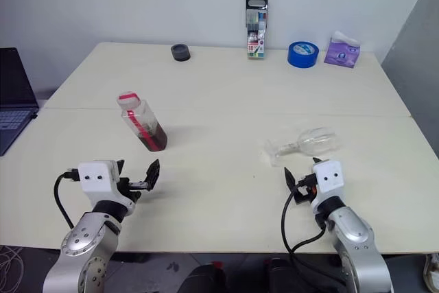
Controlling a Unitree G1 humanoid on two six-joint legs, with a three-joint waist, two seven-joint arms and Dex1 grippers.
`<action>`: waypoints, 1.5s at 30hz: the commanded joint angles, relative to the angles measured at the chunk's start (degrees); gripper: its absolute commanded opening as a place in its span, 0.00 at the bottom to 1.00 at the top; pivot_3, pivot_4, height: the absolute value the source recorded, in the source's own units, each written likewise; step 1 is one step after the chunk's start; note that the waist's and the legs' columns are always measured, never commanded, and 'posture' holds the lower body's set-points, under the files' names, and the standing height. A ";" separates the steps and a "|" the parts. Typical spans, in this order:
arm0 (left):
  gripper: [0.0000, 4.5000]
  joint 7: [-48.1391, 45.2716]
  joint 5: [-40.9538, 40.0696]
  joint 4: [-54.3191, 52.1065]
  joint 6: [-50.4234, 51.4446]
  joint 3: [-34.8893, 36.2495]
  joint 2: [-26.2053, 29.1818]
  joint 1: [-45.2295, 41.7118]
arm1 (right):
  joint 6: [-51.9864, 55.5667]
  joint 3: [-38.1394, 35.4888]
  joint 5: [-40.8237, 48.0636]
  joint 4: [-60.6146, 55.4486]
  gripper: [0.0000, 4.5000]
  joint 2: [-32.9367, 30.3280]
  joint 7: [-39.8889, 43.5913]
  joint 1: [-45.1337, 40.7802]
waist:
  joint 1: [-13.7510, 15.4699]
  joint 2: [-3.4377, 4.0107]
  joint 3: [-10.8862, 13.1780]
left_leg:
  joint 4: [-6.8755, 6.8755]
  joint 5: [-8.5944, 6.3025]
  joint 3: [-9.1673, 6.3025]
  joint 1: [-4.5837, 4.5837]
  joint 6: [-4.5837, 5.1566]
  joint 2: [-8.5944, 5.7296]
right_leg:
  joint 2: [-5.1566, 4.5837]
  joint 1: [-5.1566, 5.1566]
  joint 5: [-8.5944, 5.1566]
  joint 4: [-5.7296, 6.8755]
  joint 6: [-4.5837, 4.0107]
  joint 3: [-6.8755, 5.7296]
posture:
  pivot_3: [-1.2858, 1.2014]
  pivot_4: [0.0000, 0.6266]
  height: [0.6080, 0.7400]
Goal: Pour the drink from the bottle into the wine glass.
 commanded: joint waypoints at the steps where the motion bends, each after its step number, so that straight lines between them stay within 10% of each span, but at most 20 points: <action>1: 0.99 0.32 0.48 -1.29 -1.58 0.45 -0.04 -0.60 | -4.11 -1.09 0.20 1.32 1.00 -0.60 0.92 0.35 | 0.00 0.00 0.00 | 0.00 0.00 0.00 0.00 0.00 0.00 | 0.00 0.00 0.00 0.00 0.00 0.00 | 0.52 0.24 1.00; 29: 0.99 3.23 4.39 3.16 -0.94 0.36 0.71 -11.13 | 12.63 3.02 26.26 12.27 1.00 -13.54 31.87 -41.08 | 0.13 0.06 0.04 | 0.00 -0.02 -0.11 -0.03 0.04 0.00 | 0.00 0.15 0.04 -0.25 -0.01 -0.12 | 0.52 0.24 1.00; 45: 0.99 2.01 6.37 11.17 -1.98 -0.20 3.83 -20.50 | 12.15 4.23 24.77 12.47 1.00 -10.76 29.26 -42.17 | 0.38 0.05 0.04 | 0.00 -0.02 -0.13 -0.09 0.03 0.00 | -0.02 0.12 0.05 -0.30 0.00 -0.14 | 0.52 0.24 1.00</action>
